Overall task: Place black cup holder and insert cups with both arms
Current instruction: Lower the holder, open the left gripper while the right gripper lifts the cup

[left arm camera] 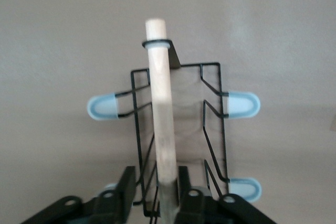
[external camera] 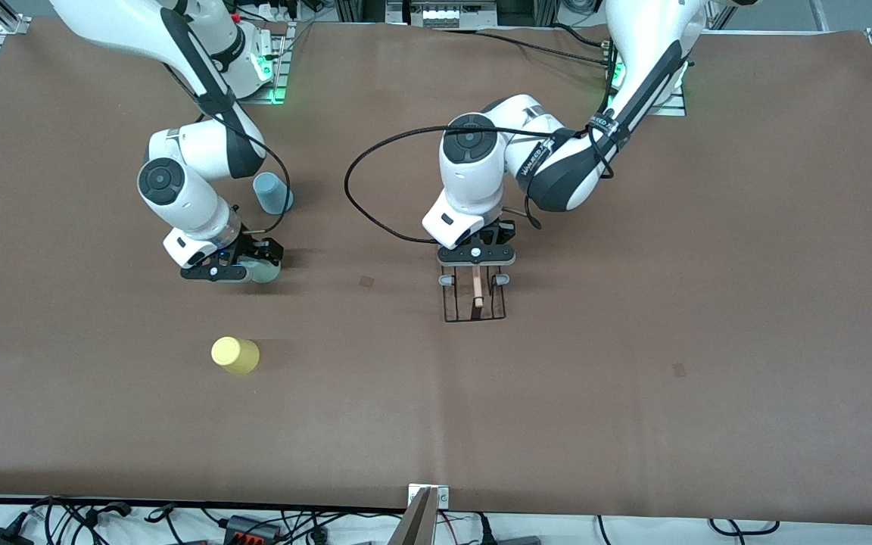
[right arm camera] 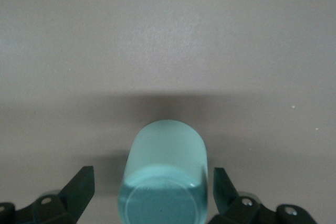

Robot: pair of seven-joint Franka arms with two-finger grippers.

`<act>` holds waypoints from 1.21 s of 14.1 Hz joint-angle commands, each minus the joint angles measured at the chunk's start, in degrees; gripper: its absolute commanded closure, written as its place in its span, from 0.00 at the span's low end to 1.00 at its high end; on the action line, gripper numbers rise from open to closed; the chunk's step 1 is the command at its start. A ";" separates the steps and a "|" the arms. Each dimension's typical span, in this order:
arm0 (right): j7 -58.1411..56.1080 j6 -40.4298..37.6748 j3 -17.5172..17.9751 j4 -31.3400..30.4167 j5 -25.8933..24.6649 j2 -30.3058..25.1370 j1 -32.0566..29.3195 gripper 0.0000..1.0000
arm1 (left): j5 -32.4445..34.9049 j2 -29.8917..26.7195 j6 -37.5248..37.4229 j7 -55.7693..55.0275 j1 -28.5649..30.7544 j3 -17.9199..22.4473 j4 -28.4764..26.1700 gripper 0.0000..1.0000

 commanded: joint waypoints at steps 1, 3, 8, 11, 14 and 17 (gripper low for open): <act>0.74 1.18 -0.30 -2.43 -0.24 -1.34 0.63 0.00 | 2.09 -1.45 -2.26 -0.51 0.23 -0.23 1.63 0.00; 0.65 1.18 -0.39 -3.40 -0.32 -1.52 0.54 0.00 | 1.74 -4.70 -5.58 -0.07 1.29 -0.23 1.89 0.00; 0.22 1.10 -0.56 -3.40 -0.24 -1.78 0.37 0.25 | 1.56 -12.79 -13.85 0.19 6.46 -0.49 1.98 0.00; -0.05 0.83 -0.83 -3.05 -0.24 -2.65 0.19 0.71 | 0.95 -17.10 -16.49 7.11 11.38 -0.58 1.90 0.00; 0.30 -5.90 -0.91 -1.30 -0.24 -7.30 0.28 0.83 | -5.09 -20.09 -17.81 21.33 18.84 -0.76 2.25 0.00; 5.81 -18.37 -0.22 4.22 -0.32 -13.19 0.72 0.83 | -10.99 -21.50 -22.03 32.86 24.92 -0.84 2.60 0.00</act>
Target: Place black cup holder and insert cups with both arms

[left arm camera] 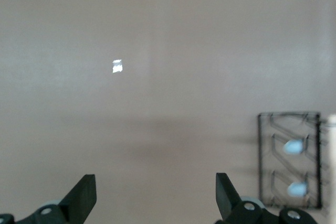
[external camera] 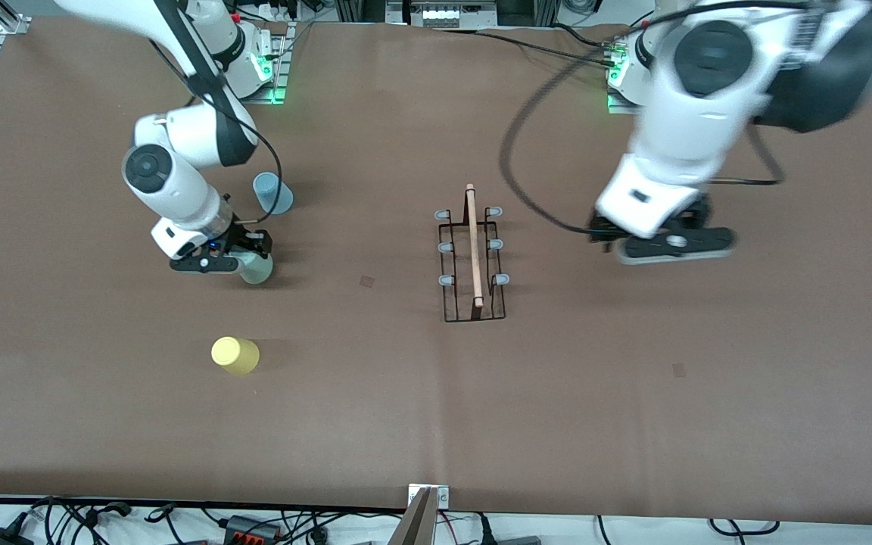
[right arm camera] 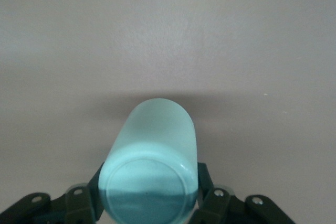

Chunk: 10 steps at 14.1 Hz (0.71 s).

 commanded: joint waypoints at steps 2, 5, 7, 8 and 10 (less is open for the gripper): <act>12.04 -15.28 0.64 7.90 -0.15 -5.82 4.15 0.83 | -4.58 -1.67 -2.29 12.27 5.63 -0.31 0.26 0.00; 31.37 -17.52 0.72 15.29 0.12 -4.07 13.29 0.84 | -6.86 -1.32 -2.29 22.72 10.81 -0.22 0.26 0.00; 39.20 -17.60 0.72 19.60 0.55 -2.40 17.26 0.85 | -10.10 -0.70 -2.20 26.78 13.37 -0.22 0.26 0.00; 43.07 -17.52 0.72 21.97 0.91 -0.91 19.19 0.85 | -12.21 -0.35 -2.20 27.41 14.42 -0.22 0.35 0.00; 52.29 -17.52 0.72 27.41 1.00 2.51 23.76 0.85 | -12.58 -0.44 -2.73 27.85 15.83 -0.22 0.26 0.00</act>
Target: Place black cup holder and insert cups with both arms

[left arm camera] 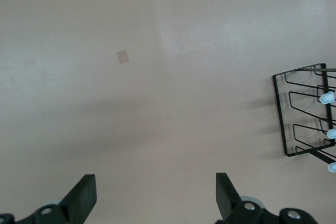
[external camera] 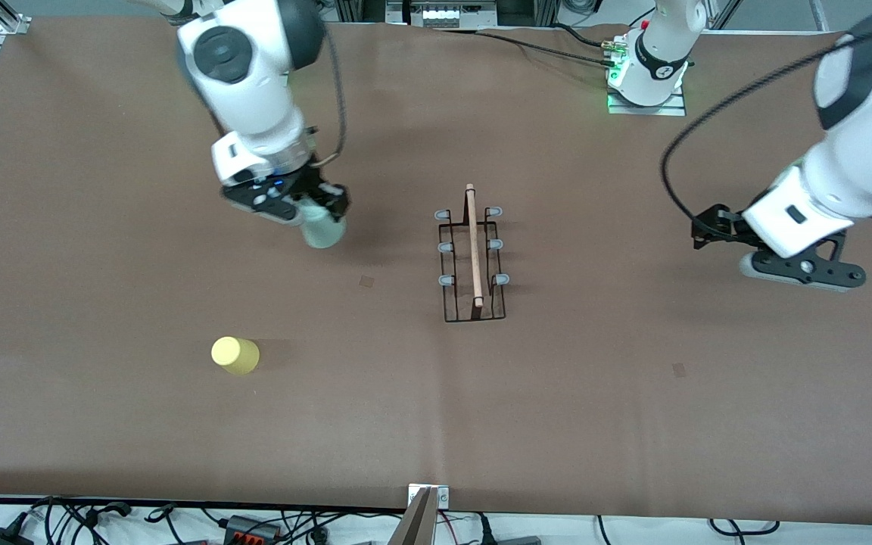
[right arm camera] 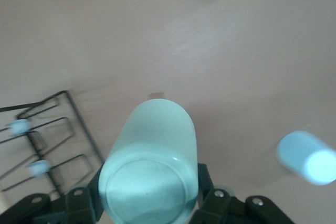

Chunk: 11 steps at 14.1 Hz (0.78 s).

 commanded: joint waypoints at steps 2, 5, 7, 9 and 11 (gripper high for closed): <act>14.89 -1.33 -0.66 14.27 0.67 10.77 6.88 0.85 | -1.58 -0.19 -3.91 4.59 2.38 -0.26 0.41 0.00; 18.96 -1.33 -0.66 19.39 0.49 17.03 11.28 0.84 | -1.58 -0.46 -11.97 5.31 4.31 -0.44 1.55 0.00; 19.84 -0.89 -0.66 19.40 0.67 18.70 12.08 0.84 | -1.41 -0.89 -21.90 5.31 4.40 0.09 2.09 0.00; 21.68 -0.80 -0.66 19.31 0.67 19.94 13.05 0.84 | -1.50 -1.86 -27.72 4.61 4.05 0.44 0.08 0.00; 22.22 -0.63 -0.66 19.40 0.67 21.17 14.19 0.82 | -1.50 -5.01 -25.13 4.61 0.65 5.69 -4.92 0.00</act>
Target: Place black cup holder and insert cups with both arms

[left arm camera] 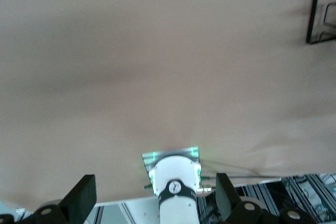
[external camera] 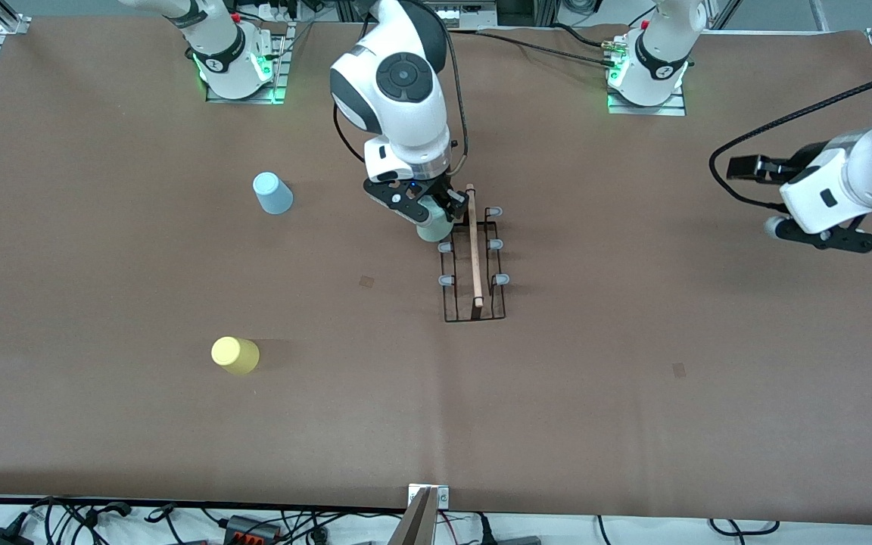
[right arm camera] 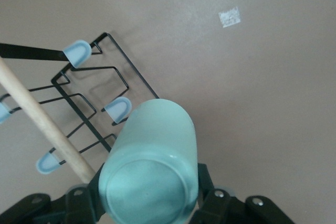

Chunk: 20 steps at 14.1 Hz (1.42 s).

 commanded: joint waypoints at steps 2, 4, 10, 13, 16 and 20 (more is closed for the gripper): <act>1.57 -0.65 -0.57 1.79 0.76 1.88 1.45 0.67 | -1.19 -6.91 7.26 1.39 -9.31 13.42 -9.47 0.00; 1.48 -0.56 -0.57 1.88 2.16 2.23 1.54 0.43 | -1.19 -9.20 15.77 1.39 -14.77 20.12 -11.59 0.00; -0.53 -4.92 -1.10 2.49 1.29 -0.03 1.10 0.00 | -1.54 -15.54 36.91 0.52 -16.20 22.60 -19.60 0.00; -9.81 -16.76 -2.85 2.76 0.42 -5.13 -1.96 0.00 | -2.94 -15.28 31.92 0.43 -16.11 22.52 -18.29 0.00; -26.51 -24.99 -4.79 2.58 -2.92 -7.78 -9.42 0.00 | -4.88 -13.95 30.76 0.43 -15.76 22.34 -16.00 0.00; -45.49 -23.51 -4.88 -1.45 -11.17 -7.61 -20.14 0.00 | -4.79 -14.04 30.06 0.16 -15.85 21.73 -15.03 0.00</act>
